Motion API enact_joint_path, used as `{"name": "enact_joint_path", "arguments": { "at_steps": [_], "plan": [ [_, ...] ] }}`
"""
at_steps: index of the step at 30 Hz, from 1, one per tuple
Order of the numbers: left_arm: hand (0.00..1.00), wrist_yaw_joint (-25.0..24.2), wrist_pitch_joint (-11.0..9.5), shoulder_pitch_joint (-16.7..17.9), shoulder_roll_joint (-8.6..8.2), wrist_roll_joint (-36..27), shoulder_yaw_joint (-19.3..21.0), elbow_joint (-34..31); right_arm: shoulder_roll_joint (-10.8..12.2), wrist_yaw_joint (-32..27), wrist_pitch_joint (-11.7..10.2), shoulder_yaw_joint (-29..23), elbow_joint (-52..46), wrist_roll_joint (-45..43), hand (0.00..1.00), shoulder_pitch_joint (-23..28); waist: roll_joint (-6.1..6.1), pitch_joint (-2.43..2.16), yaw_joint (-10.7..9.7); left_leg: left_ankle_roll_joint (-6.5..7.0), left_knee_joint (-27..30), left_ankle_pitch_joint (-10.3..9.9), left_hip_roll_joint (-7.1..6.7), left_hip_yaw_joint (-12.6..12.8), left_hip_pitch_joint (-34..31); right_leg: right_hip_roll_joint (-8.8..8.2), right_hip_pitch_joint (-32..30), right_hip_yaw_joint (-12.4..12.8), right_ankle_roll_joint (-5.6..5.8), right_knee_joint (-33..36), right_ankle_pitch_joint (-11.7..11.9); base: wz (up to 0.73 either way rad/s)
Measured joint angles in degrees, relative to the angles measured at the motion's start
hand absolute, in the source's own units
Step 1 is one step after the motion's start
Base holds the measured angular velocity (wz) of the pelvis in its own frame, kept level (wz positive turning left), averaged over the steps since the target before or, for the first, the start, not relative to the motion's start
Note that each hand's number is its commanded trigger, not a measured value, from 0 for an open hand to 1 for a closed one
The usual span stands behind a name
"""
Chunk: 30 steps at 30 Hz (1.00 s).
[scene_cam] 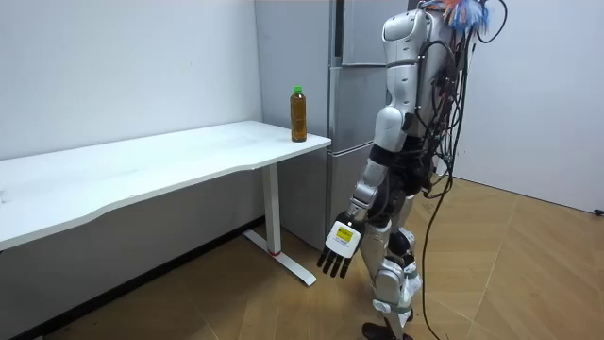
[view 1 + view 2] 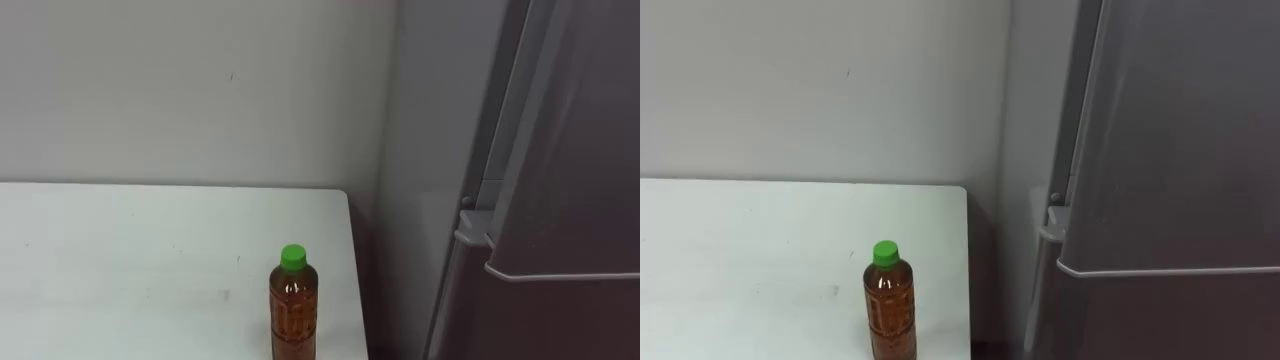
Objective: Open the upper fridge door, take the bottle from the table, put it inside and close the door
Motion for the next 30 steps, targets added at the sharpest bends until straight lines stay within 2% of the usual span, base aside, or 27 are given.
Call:
{"name": "enact_joint_path", "arguments": {
  "at_steps": [17,23,30],
  "plan": [
    [0.0,1.1,0.4,1.0,0.1,3.1,1.4,0.0,0.0,0.6,0.0,-0.1,0.1,0.0,0.0,0.0,-0.09,-0.09,-0.1,0.0,0.6,0.0,-0.03,-0.1,0.0,-0.04,0.1,0.7,0.0,-0.1,0.0,0.0],
    [0.0,3.1,0.4,1.8,0.34,3.1,3.2,-1.1,0.0,0.6,-0.1,-0.7,0.1,-1.7,0.0,-0.1,0.0,-0.08,-0.2,0.0,0.7,0.0,0.0,-0.4,0.2,-0.1,0.7,0.5,-0.01,-0.1,-0.1,0.04],
    [0.0,4.9,0.4,1.4,0.5,1.6,7.5,-1.3,-0.3,0.8,0.3,-2.1,0.1,-4.1,0.0,-0.4,0.65,-0.05,0.4,-0.01,0.6,-0.2,-0.01,-0.4,1.8,0.0,2.2,1.2,0.0,0.0,-0.3,0.0]
  ]
}}
